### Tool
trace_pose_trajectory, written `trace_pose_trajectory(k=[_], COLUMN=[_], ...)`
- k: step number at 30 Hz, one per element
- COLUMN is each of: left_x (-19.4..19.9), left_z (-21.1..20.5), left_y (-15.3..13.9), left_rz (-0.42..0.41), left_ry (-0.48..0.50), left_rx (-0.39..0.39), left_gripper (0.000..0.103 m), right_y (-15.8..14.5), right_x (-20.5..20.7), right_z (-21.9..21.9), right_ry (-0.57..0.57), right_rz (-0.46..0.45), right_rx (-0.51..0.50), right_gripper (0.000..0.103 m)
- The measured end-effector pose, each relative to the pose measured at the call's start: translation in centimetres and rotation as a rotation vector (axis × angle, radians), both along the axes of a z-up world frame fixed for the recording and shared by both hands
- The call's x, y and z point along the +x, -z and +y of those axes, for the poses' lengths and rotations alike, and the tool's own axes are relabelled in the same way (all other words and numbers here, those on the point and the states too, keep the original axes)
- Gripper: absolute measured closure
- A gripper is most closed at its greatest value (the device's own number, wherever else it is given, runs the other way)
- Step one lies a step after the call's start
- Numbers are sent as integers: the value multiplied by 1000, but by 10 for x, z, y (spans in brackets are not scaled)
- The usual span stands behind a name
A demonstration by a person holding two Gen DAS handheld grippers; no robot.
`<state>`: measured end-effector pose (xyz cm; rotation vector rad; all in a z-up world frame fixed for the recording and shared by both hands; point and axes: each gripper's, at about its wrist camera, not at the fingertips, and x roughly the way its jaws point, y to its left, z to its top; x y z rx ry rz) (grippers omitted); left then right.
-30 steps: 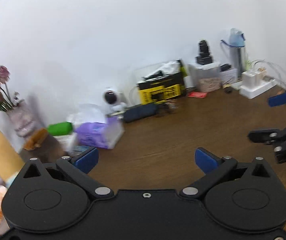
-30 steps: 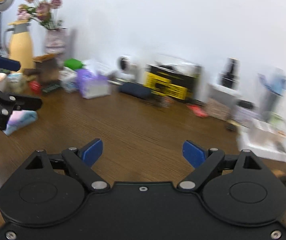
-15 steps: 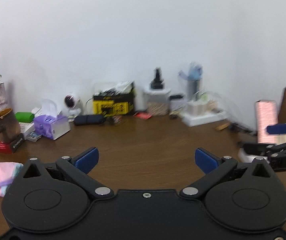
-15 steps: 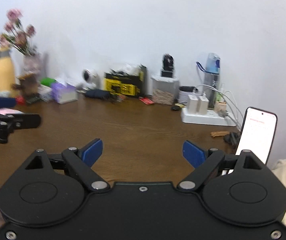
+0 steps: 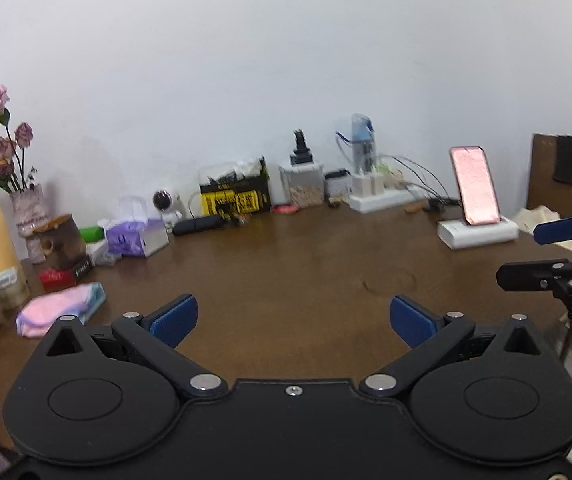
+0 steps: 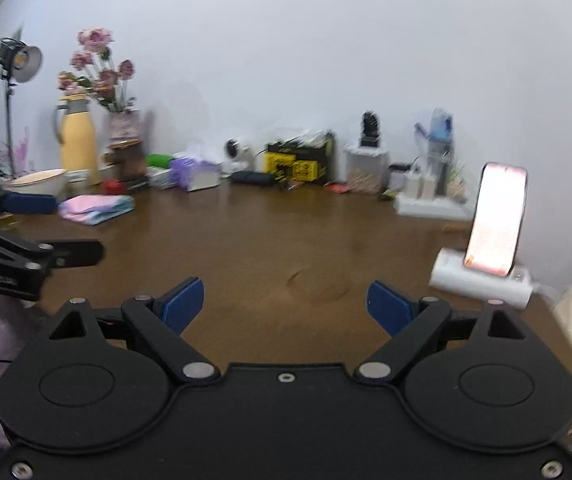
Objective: Fold clothes
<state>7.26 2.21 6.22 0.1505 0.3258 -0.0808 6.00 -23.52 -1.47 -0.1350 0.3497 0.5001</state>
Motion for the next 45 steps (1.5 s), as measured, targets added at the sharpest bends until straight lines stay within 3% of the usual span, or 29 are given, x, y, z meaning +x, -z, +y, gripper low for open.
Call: trace_pose_trajectory(k=[7, 11, 15, 21, 25, 45], left_x=[-40, -46, -53, -61, -68, -66], left_z=[0, 9, 17, 18, 11, 7], left_y=[40, 43, 42, 38, 42, 41], left_rz=[53, 77, 108, 100, 91, 73], left_ry=[-26, -49, -41, 2, 30, -18], left_rx=[-11, -122, -219, -236, -204, -164], left_gripper=[0, 0, 0, 0, 0, 0], right_y=[25, 32, 36, 34, 31, 35], right_x=[-47, -52, -60, -68, -70, -59], right_z=[5, 3, 8, 16, 23, 27], right_ry=[-47, -23, -36, -102, -132, -202], right_rz=[26, 80, 57, 24, -1, 68], right_rx=[-26, 72, 44, 32, 24, 56], right_gripper=[10, 10, 10, 10, 10, 9])
